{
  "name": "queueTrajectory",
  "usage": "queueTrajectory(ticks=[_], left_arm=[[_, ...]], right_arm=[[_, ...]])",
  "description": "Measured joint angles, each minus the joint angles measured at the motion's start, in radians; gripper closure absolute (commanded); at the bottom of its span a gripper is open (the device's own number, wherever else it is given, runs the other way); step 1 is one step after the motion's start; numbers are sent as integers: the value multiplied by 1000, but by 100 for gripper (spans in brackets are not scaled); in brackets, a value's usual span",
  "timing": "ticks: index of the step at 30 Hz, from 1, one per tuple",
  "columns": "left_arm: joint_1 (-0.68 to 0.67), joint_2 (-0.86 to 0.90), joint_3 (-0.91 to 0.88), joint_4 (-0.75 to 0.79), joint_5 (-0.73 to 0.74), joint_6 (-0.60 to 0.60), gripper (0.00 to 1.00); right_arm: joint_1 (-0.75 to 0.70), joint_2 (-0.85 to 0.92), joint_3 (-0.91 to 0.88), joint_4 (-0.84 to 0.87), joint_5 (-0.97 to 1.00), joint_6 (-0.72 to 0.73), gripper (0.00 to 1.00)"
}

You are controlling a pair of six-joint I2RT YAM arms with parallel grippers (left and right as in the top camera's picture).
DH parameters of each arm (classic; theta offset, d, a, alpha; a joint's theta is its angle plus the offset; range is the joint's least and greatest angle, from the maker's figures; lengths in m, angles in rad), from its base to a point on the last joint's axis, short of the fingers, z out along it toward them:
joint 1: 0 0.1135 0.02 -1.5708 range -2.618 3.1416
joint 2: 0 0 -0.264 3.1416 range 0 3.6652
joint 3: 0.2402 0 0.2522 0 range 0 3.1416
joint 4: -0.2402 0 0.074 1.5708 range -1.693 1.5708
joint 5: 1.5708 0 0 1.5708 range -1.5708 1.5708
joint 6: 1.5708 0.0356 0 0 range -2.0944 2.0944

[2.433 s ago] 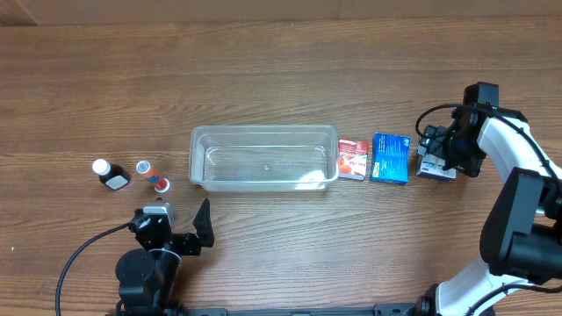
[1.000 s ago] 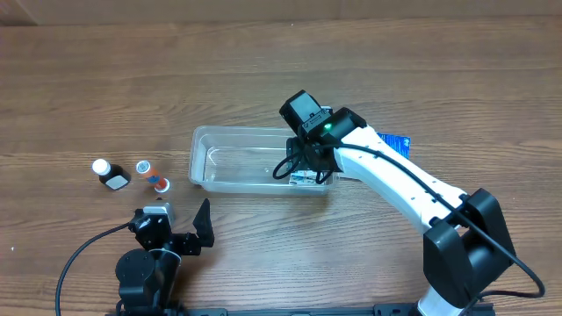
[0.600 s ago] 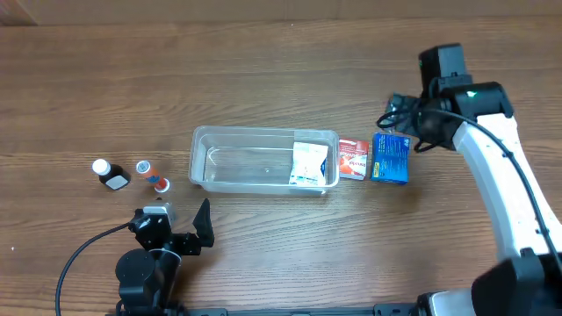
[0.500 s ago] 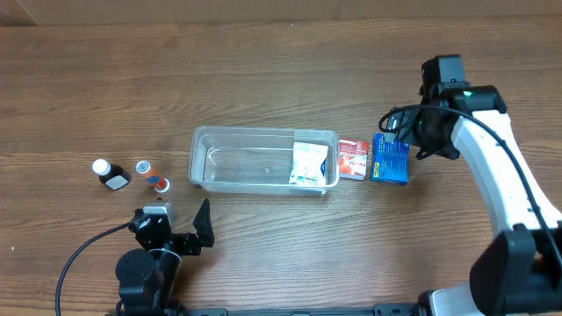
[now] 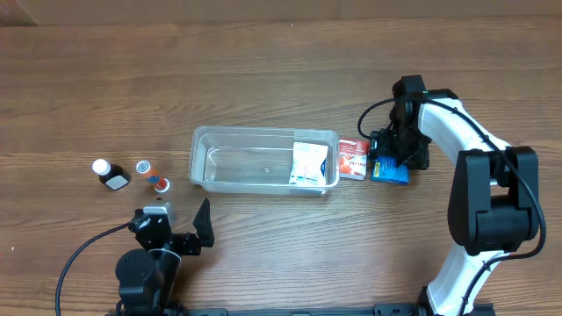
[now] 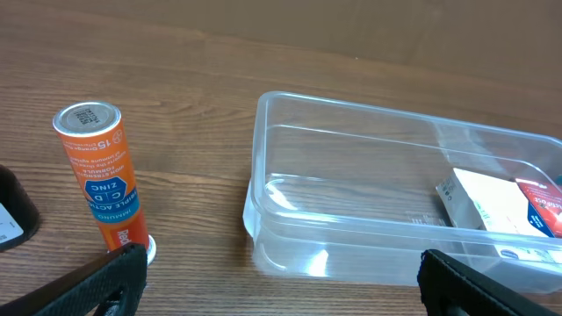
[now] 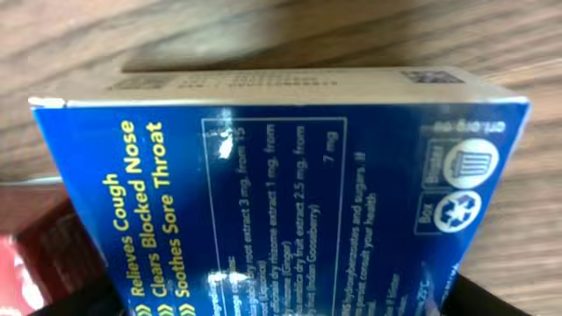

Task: Pack container
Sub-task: 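Grasp the blue box with the right gripper, then lower the blue box into the container and release it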

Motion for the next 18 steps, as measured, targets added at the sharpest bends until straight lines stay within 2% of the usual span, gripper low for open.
queueTrajectory(ticks=[2, 6, 10, 13, 18], left_arm=[[0, 0, 0, 0, 0, 0, 0], [0, 0, 0, 0, 0, 0, 0], [0, 0, 0, 0, 0, 0, 0], [0, 0, 0, 0, 0, 0, 0], [0, 0, 0, 0, 0, 0, 0]], right_arm=[[0, -2, 0, -2, 14, 35, 29], [2, -58, -6, -67, 45, 82, 29], [71, -389, -11, -147, 48, 98, 28], [253, -586, -8, -140, 35, 164, 28], [610, -523, -9, 121, 42, 299, 28]])
